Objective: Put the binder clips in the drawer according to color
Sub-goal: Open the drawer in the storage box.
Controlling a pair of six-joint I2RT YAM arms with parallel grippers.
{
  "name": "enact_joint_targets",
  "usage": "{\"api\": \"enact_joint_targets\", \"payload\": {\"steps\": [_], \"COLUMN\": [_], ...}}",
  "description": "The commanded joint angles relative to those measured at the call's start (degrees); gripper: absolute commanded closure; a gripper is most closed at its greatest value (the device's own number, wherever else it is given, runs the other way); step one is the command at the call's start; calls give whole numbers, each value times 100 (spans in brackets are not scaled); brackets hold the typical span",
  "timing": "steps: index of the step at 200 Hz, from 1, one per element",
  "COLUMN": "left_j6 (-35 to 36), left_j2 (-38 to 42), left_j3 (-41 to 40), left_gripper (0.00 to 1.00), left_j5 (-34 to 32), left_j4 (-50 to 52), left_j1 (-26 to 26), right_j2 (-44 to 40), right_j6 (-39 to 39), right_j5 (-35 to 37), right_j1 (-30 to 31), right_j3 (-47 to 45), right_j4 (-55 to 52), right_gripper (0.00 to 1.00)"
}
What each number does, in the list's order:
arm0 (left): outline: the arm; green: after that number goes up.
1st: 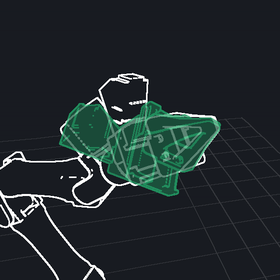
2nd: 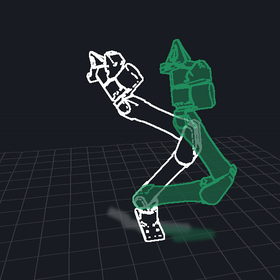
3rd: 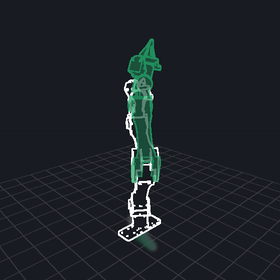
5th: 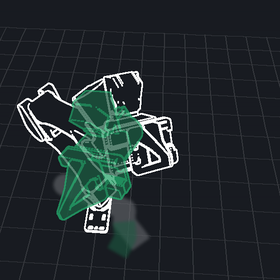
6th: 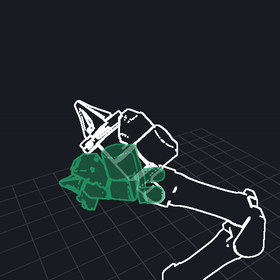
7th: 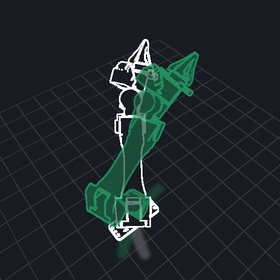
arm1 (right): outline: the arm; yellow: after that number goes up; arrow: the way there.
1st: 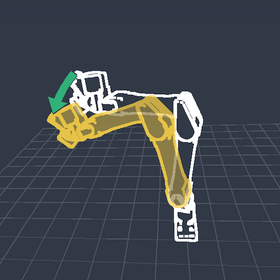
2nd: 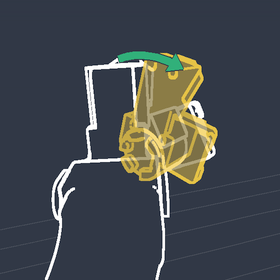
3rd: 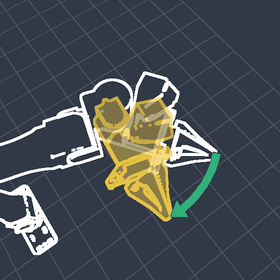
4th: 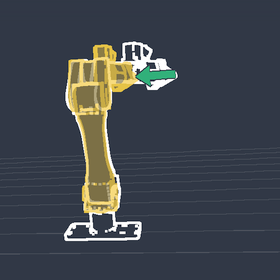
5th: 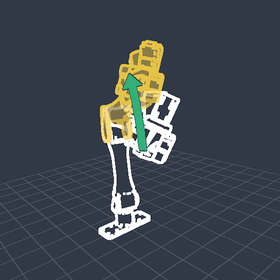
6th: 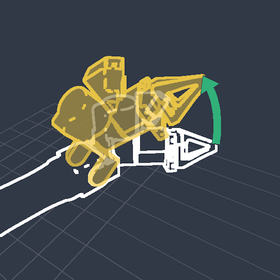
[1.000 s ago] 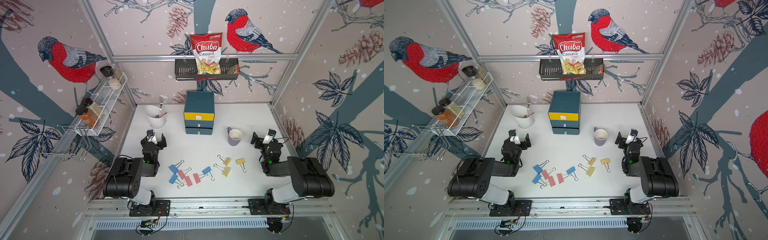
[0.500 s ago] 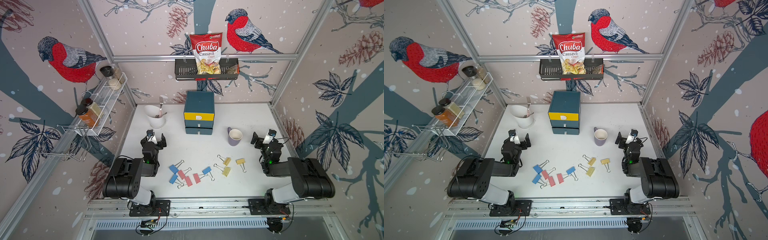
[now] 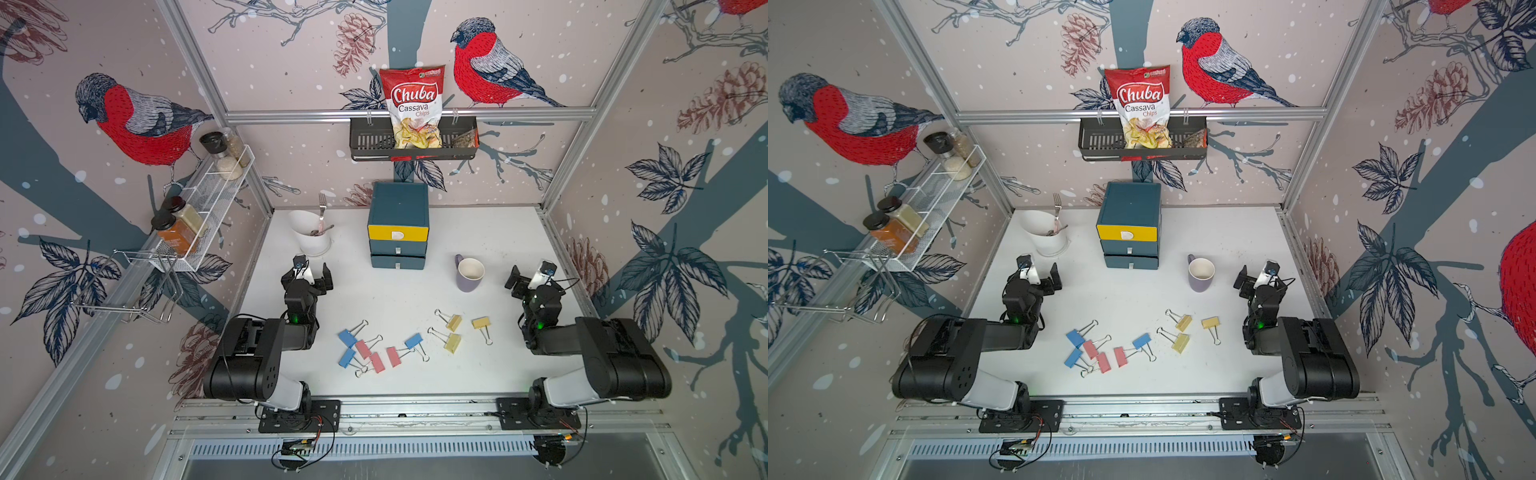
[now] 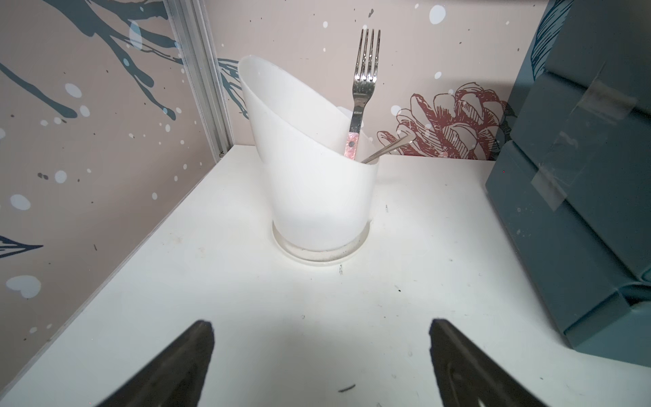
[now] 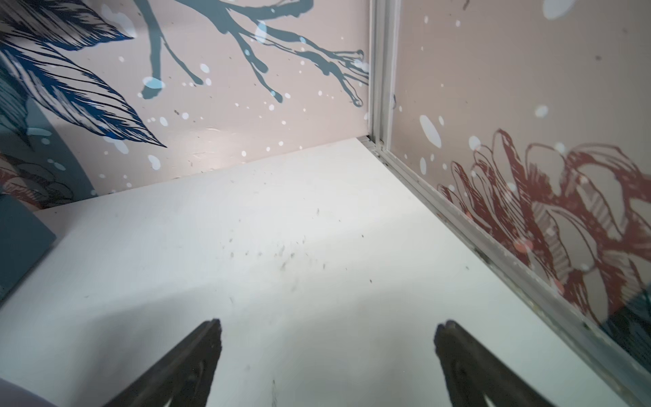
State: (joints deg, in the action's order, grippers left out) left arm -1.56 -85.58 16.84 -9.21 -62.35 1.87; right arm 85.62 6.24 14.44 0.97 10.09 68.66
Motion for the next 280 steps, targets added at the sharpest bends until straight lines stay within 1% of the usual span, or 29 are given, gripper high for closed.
{"api": "enact_joint_targets", "payload": {"steps": [1,13,28,37,45,54,142,151,158,171,178,197,204,208,212,223,237,247,257,268,275,280], "left_j6": [6,22,46,42,43,38,48,25,39,-42,-56,-46,-22,-24,-24,-75,-306,-649,-1304,-2298,-2891,-3207], "left_j2": [-33,-71,-204,-147,-190,-154,-152,-98,139,716,996,1823,2139,2312,2469,2856,3255,3433,3504,3451,3390,3354], "left_j3": [29,-39,-231,-170,-207,-182,-210,-179,-125,66,173,303,430,533,646,978,1529,1965,2486,3097,3359,3407], "left_gripper": [1,1,1,1,2,2,1,2,2,2,1,2,2,2,2,2,2,2,2,1,3,4], "left_j5": [120,238,254,267,256,269,262,156,146,-433,-504,-609,-687,-712,-707,-584,-470,-447,-450,-397,-191,28], "left_j4": [-113,-244,-738,-512,-658,-541,-602,-578,-260,604,986,1450,1721,1892,2064,2529,3248,3805,4571,5543,6087,6227], "left_j1": [-40,-67,-69,-71,-69,-67,-71,-59,-42,143,194,371,442,460,472,489,531,549,550,551,549,542], "right_j2": [85,8,63,42,46,65,77,72,61,-13,-85,-261,-386,-556,-770,-1427,-2323,-2903,-3403,-3798,-4013,-4172], "right_j6": [123,147,106,108,99,81,33,35,26,16,-3,-261,-516,-608,-634,-711,-822,-632,-249,414,865,1302], "right_j5": [490,577,610,614,650,661,754,754,780,1089,1073,1146,1551,1846,1953,1767,1686,1604,1376,843,377,113], "right_j1": [66,110,128,137,153,158,229,228,253,344,372,565,778,911,978,1046,1093,1089,1066,962,860,795], "right_j3": [4,136,99,133,145,138,160,160,145,155,153,-213,-313,-271,-171,214,497,848,1394,1926,2095,2127], "right_j4": [752,357,519,430,389,451,412,424,441,402,329,1006,1313,1105,726,-401,-872,-1472,-2484,-3437,-3786,-3967], "right_gripper": [0,0,0,0,0,0,0,0,0,0,0,0,0,0,0,0,0,0,0,0,0,0]}}
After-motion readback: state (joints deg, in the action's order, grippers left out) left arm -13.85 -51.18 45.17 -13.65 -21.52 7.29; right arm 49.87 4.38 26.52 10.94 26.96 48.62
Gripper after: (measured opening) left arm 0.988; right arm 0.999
